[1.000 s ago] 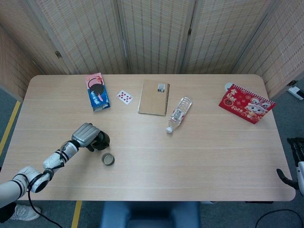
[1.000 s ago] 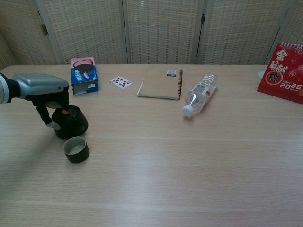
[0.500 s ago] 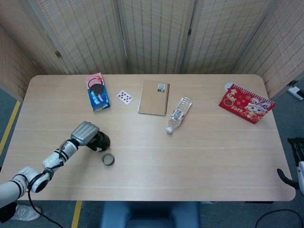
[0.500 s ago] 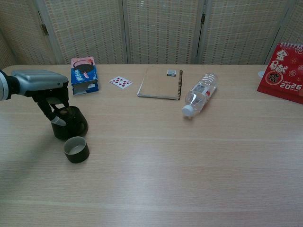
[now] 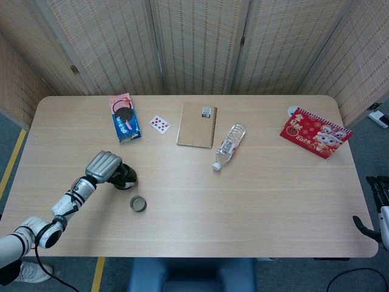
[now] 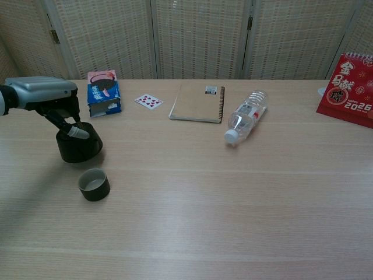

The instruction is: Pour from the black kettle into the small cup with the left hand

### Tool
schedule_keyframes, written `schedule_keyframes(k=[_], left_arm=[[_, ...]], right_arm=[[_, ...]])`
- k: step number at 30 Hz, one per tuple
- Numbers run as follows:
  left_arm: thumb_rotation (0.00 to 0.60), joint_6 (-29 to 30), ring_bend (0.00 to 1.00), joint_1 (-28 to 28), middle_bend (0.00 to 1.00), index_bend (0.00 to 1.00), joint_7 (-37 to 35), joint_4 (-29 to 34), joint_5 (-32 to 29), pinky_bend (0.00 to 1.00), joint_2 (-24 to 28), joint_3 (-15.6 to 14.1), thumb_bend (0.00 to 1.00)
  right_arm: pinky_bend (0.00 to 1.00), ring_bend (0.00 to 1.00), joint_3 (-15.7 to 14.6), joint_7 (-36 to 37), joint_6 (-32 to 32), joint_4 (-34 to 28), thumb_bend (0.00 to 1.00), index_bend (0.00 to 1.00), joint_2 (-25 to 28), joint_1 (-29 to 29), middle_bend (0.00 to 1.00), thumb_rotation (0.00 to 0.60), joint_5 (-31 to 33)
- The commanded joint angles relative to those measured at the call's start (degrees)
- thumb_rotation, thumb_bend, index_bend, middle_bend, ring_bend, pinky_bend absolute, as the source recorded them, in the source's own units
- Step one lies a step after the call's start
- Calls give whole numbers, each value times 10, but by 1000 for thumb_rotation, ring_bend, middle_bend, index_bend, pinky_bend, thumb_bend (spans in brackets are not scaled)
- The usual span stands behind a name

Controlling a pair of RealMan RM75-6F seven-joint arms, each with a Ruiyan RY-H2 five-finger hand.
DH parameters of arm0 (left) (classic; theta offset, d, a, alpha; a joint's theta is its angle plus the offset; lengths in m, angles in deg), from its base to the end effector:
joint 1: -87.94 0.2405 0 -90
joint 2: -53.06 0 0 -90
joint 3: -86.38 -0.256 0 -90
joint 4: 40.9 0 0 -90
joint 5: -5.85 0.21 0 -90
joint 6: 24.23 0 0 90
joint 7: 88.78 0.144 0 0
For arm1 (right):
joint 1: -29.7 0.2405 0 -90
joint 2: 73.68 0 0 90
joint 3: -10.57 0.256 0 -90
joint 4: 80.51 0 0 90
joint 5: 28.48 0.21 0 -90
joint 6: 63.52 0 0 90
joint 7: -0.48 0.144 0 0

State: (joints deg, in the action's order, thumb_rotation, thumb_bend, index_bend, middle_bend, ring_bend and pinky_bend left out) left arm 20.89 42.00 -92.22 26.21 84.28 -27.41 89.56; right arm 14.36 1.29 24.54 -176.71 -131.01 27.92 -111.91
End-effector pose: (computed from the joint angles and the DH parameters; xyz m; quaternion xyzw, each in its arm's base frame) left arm -0.2202 0.3934 0.0367 -0.7927 -0.3345 -0.2902 0.4189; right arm -0.3254 -0.1469 0.2020 0.5522 -0.3963 0.3575 0.6404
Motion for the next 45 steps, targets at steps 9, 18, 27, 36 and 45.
schedule_keyframes(k=[9,18,27,36,45], left_arm=[[63,39,921,25,1000,1000,70,41,-52,496,11,23,344],[0,64,923,34,1000,1000,77,39,-42,503,9,27,361],[77,88,917,39,1000,1000,80,14,-22,510,-7,26,360],[278,87,913,42,1000,994,81,10,-23,510,-10,29,360],[294,93,921,47,1000,995,81,14,-16,523,-7,27,454]], right_arm=[[0,250,-2,11,0,1,290,34,1,1,126,600,-7],[0,251,-1,16,0,2,290,34,0,3,126,600,-10],[0,250,-1,15,1,-1,290,33,2,3,127,600,-11],[0,249,-2,12,-2,-6,290,34,3,5,129,600,-11],[0,249,-1,11,-2,-7,290,33,4,6,130,600,-12]])
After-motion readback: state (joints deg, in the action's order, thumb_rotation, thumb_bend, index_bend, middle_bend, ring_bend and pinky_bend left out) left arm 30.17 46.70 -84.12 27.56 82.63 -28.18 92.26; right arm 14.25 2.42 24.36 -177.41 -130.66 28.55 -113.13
